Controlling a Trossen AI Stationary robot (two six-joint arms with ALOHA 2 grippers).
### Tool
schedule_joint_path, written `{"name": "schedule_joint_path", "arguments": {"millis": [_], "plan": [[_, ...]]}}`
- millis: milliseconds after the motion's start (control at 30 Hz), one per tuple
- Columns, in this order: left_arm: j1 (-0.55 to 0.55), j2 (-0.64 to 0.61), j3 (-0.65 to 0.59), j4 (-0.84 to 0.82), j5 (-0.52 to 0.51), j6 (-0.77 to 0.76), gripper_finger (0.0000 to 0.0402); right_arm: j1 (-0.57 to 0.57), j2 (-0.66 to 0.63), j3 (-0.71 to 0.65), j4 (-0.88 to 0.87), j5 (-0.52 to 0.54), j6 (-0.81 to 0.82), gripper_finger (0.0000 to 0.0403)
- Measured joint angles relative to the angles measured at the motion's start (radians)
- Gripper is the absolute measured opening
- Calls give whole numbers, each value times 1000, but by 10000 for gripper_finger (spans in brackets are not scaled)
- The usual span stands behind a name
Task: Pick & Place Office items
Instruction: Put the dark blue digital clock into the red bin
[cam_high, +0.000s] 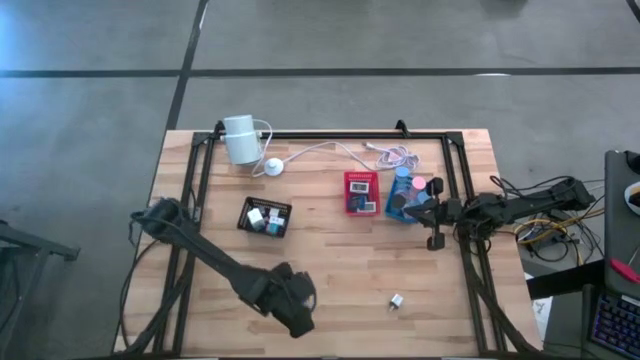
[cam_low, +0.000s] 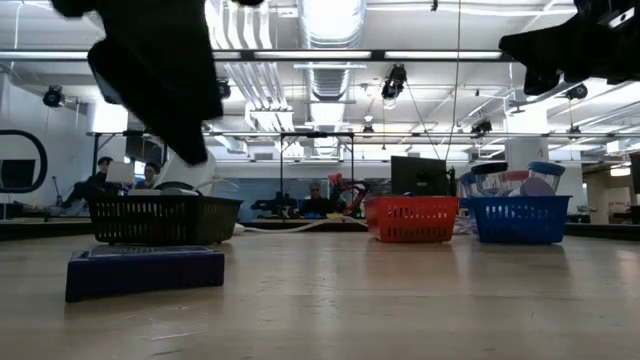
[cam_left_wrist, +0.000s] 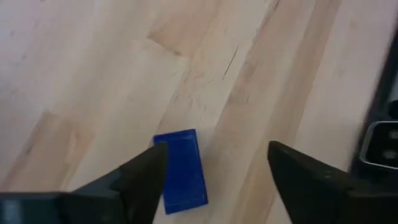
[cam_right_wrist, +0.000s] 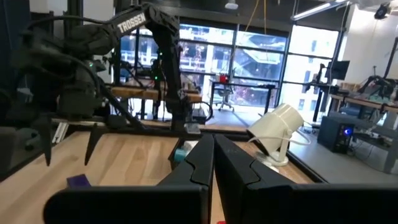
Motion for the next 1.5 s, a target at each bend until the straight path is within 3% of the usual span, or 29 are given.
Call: {"name": "schedule_joint_path", "arguments": {"millis": [133,300,867,1500], "plan": [[3,76,42,-65,-2,-30,317,0,2,26,-53,-1,0,8],[6,131,51,-133,-3,-77,336,1,3,46,-101,-2,-6,8],[4,211,51,-125,-11,-136,331,1,7,47,-114,-32,1,8],[2,216,48,-112,-11,-130,328,1,8,43,-119,-32,5,8]]}}
